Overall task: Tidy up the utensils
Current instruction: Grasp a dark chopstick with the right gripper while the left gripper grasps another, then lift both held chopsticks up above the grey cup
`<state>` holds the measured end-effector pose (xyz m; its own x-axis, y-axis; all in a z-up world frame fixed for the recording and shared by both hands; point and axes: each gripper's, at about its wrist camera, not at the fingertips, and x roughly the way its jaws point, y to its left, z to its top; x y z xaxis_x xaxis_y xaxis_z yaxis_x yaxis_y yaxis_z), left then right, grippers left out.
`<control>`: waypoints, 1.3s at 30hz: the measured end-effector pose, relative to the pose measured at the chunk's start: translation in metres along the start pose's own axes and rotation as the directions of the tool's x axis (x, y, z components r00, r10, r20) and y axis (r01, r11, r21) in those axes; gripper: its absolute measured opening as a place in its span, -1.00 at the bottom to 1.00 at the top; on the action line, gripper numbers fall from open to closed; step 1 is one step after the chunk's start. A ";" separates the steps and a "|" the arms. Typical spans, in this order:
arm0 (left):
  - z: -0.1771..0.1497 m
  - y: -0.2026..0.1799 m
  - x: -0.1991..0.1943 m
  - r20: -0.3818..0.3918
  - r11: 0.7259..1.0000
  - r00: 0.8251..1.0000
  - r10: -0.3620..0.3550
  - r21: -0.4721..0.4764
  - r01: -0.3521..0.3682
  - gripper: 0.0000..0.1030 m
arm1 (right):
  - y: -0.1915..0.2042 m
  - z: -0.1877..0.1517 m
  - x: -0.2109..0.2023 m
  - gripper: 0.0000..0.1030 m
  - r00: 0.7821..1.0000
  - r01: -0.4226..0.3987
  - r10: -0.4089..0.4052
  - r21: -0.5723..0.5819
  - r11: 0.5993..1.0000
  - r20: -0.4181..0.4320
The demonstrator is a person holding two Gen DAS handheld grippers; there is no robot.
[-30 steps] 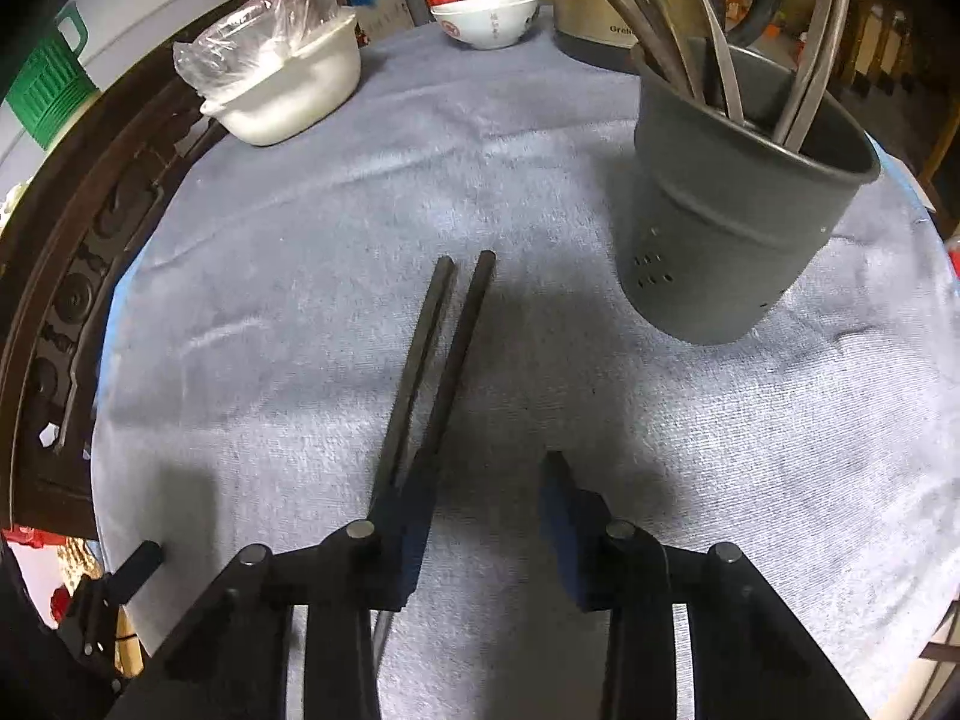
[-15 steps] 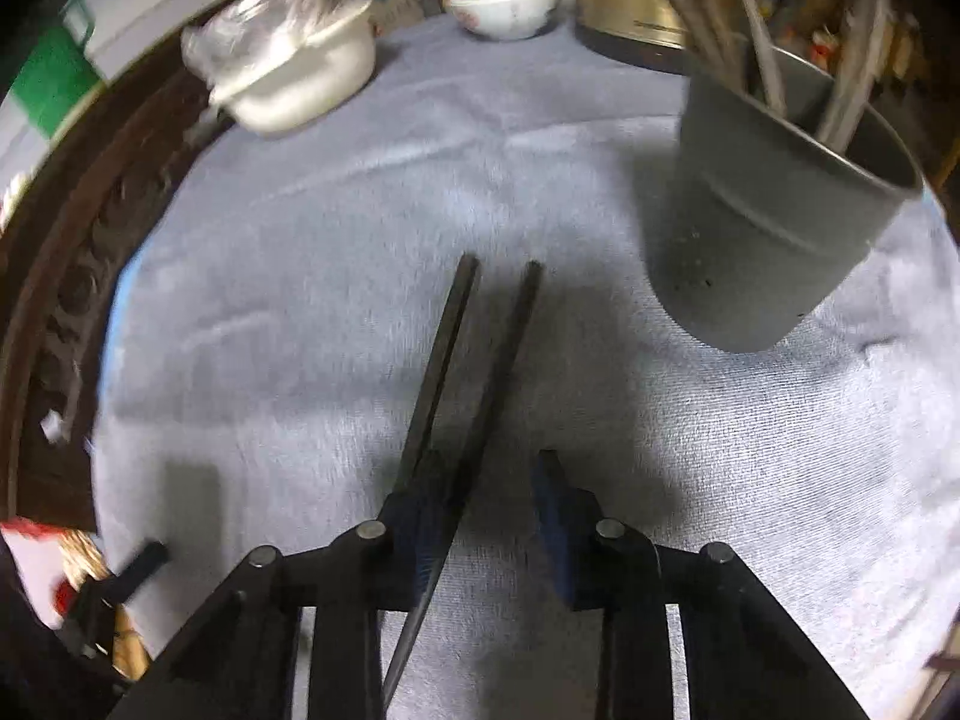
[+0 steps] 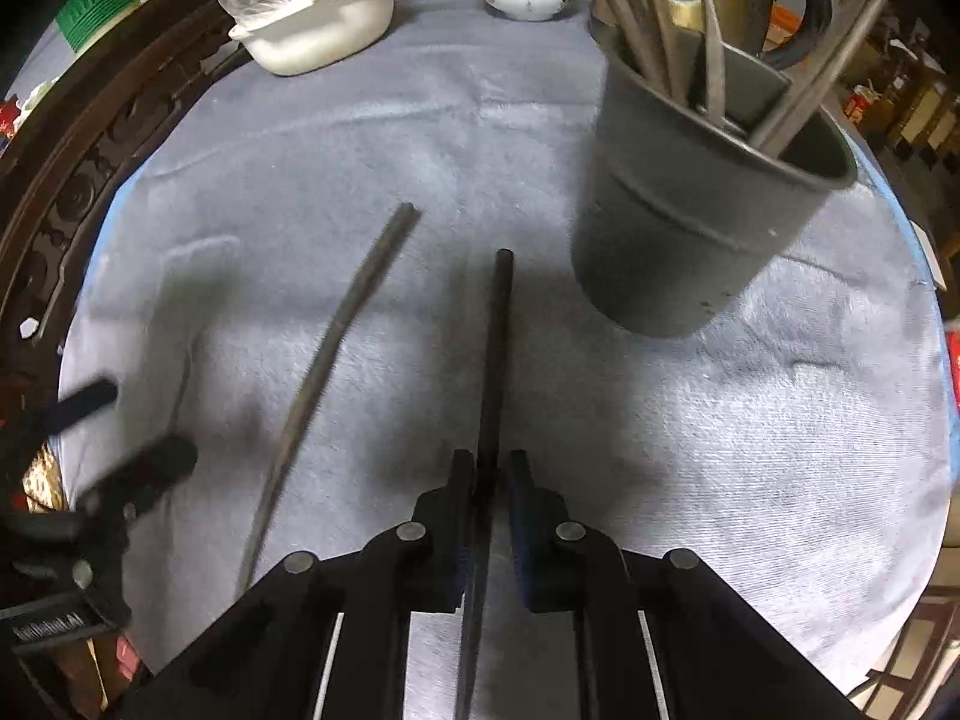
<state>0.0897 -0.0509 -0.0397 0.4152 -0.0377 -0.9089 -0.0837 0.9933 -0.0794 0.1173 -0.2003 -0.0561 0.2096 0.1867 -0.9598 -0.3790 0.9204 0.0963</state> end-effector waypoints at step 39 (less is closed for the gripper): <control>-0.002 0.037 0.020 -0.176 0.972 0.963 -0.201 -0.160 0.174 -0.89 | -0.012 0.024 -0.001 -0.86 0.997 -0.066 0.066 0.014 0.998 -0.031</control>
<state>0.0932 -0.0150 -0.0612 0.2572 -0.2557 -0.9319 -0.1540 0.9412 -0.3007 0.1437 -0.2035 -0.0497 0.1558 0.2366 -0.9590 -0.3794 0.9107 0.1631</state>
